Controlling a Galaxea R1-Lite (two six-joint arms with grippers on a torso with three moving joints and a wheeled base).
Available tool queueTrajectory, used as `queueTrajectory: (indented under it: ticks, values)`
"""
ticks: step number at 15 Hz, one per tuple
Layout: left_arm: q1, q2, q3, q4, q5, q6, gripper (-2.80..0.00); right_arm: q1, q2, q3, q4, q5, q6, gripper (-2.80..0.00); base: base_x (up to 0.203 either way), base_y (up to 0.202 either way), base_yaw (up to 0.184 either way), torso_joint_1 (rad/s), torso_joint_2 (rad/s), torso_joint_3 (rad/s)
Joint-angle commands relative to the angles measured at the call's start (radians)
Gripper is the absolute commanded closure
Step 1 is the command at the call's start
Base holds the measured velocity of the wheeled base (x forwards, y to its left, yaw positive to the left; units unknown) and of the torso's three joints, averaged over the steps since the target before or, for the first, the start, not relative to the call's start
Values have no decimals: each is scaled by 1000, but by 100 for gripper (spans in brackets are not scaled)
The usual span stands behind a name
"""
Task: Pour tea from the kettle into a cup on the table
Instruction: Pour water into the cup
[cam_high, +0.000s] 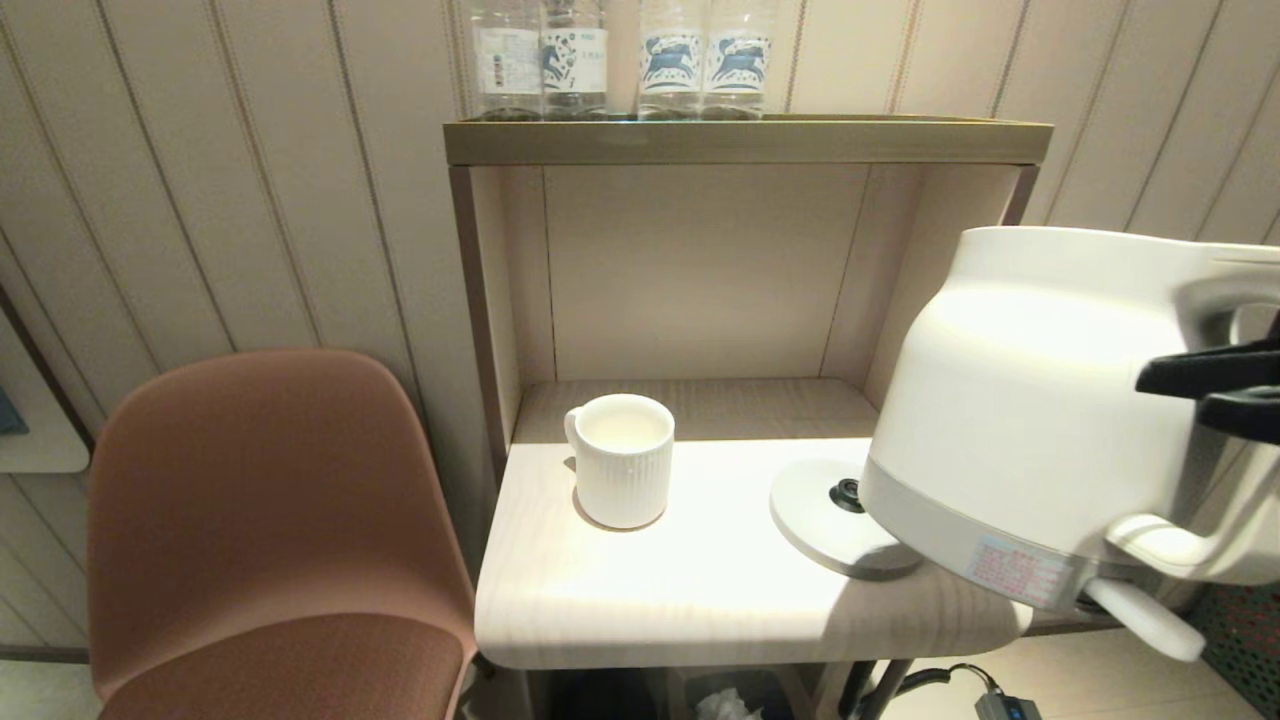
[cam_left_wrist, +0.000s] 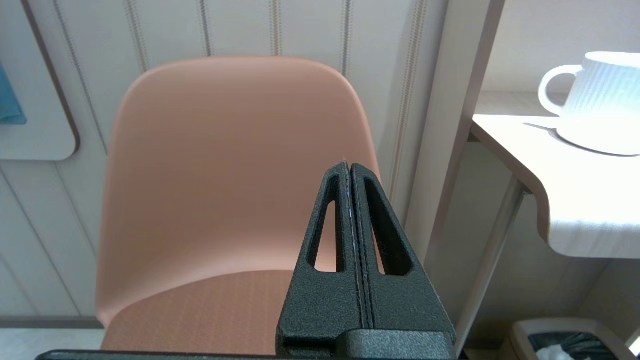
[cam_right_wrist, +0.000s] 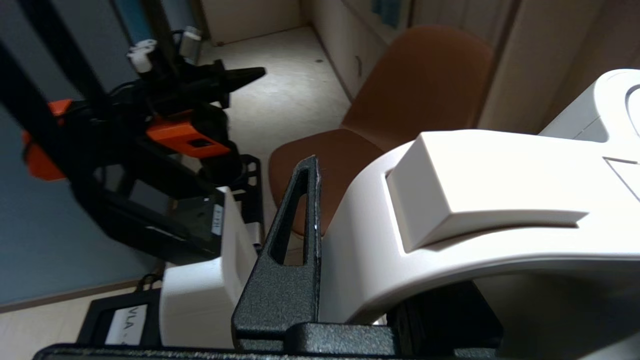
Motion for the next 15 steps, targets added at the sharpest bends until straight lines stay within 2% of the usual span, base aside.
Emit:
queueTrajectory:
  ticks: [1,4,15]
  values:
    - [0,0,0,-1,0,0,0,-28,6,-4,1,64,0,0,0,0,0,0,0,0]
    - [0,0,0,-1,0,-1,0,-29,11,-3,-4,113,0,0,0,0,0,0,0,0]
    - [0,0,0,-1,0,0,0,6,16,-12,-25,113,10,0,0,0,0,0,0,0]
